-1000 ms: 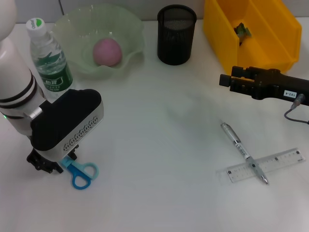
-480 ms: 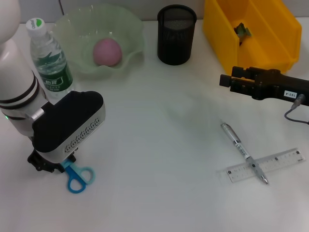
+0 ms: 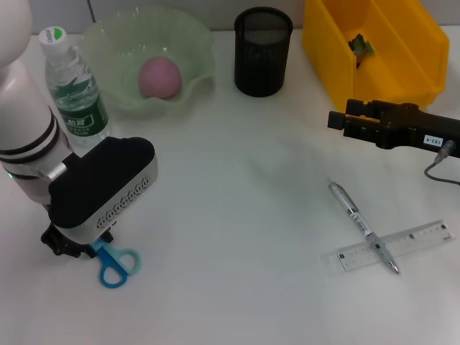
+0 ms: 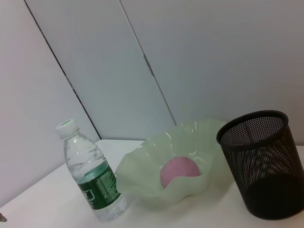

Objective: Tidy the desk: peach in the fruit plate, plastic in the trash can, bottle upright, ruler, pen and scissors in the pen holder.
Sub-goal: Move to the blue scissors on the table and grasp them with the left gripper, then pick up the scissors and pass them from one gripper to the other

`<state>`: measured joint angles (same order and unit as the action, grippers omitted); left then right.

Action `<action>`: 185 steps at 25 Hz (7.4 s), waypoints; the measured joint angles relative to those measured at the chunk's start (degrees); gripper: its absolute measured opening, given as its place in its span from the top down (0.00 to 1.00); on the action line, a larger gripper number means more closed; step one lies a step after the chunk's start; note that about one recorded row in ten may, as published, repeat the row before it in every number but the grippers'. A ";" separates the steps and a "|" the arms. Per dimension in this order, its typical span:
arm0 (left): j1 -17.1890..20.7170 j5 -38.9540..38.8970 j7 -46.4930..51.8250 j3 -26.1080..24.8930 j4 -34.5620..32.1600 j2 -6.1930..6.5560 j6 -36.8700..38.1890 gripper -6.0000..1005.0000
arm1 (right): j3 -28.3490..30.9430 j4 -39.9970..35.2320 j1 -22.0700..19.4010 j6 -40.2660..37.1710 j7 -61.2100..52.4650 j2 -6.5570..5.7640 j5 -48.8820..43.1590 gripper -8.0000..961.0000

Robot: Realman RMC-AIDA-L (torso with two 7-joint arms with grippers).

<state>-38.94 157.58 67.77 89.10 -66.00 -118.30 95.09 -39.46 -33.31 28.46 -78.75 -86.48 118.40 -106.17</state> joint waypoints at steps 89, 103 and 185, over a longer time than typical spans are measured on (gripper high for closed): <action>-2.69 -31.71 -4.50 -46.88 32.05 -0.31 -1.74 0.77 | 0.00 -1.98 4.16 -13.16 -32.36 -9.50 -5.46 0.40; -2.75 -32.42 -1.44 -44.55 33.89 -0.44 -5.41 0.77 | -2.15 -7.40 13.65 -22.51 -49.74 -10.62 -14.01 0.41; -4.30 -42.10 14.77 -25.57 27.30 -0.79 -20.65 0.78 | -18.01 -5.89 35.13 -10.61 -74.16 -3.96 -33.66 0.48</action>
<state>-43.24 115.48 82.53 63.54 -38.70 -119.09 74.44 -57.47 -39.20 63.59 -89.36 -160.64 114.43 -139.82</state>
